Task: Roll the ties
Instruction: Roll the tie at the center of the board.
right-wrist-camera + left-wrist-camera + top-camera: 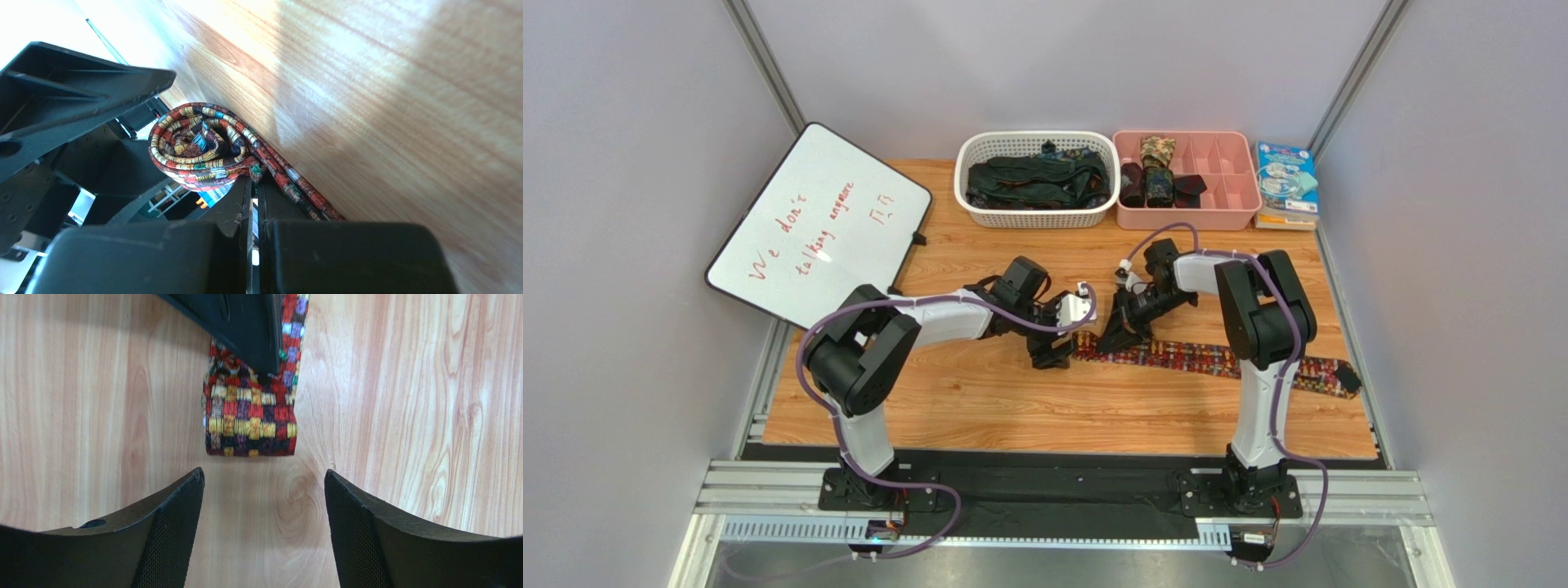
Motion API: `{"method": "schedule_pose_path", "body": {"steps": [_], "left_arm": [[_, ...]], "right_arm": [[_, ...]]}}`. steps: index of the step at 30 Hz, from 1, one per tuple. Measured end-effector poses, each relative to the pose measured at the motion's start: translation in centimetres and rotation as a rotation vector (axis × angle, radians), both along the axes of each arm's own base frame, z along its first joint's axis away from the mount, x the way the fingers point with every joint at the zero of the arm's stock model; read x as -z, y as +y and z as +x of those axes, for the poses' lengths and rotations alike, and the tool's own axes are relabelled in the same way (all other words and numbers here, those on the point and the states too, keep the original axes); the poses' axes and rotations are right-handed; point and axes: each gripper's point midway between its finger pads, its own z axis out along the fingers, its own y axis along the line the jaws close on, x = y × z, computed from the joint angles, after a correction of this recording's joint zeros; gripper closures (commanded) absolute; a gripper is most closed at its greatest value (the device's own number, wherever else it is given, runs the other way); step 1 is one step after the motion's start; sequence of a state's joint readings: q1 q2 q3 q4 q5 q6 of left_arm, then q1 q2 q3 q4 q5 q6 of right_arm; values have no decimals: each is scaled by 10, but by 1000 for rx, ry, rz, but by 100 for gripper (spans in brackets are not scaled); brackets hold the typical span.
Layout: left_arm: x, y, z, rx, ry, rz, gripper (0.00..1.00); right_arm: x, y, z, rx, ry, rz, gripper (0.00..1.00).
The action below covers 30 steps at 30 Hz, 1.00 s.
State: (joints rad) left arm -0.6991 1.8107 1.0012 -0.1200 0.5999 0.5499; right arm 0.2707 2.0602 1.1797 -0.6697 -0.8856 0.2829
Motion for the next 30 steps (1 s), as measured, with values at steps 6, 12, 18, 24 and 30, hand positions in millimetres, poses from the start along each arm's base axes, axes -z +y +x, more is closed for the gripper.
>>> {"method": "schedule_pose_path", "body": {"steps": [6, 12, 18, 24, 30], "left_arm": [[-14, -19, 7, 11, -38, -91, 11], [0, -38, 0, 47, -54, -92, 35], [6, -46, 6, 54, -77, -57, 77], [5, -46, 4, 72, -92, -52, 89], [5, -46, 4, 79, -99, -52, 91]], "right_arm": [[0, 0, 0, -14, -5, 12, 100], [0, 1, -1, -27, -14, 30, 100], [-2, -1, -5, -61, -22, 32, 92], [-14, -19, 7, -138, -130, -39, 61], [-39, -52, 31, -135, -240, -92, 54]]}}
